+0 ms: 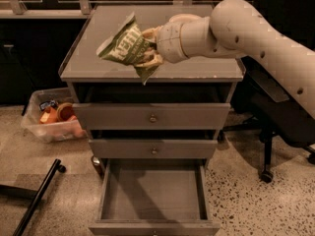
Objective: Pick green jalapeno chip bag from bottom drawer and place on counter
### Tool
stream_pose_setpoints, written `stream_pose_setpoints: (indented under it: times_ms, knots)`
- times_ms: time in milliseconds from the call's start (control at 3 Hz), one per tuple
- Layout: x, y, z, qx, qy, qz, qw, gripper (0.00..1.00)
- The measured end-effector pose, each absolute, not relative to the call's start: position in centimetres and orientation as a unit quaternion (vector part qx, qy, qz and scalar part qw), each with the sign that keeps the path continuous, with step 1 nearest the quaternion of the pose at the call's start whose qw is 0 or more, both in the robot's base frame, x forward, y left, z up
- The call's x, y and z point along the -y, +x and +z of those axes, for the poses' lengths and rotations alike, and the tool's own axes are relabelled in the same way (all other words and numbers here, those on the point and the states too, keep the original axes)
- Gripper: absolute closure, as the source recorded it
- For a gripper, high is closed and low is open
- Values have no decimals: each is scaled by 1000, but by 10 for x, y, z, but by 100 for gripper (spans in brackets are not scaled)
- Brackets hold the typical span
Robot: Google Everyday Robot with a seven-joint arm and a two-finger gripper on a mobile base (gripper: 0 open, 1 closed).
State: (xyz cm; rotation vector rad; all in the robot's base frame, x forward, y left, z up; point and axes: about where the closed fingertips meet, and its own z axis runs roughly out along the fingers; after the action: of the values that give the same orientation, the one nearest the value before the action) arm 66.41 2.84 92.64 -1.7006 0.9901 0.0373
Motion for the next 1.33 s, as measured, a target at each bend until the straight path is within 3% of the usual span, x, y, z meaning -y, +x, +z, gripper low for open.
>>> stream_pose_setpoints:
  times_ms: [667, 1333]
  knots:
    - [-15, 721, 921, -480, -629, 87, 606, 100]
    - [-21, 755, 908, -553, -602, 135, 559, 58]
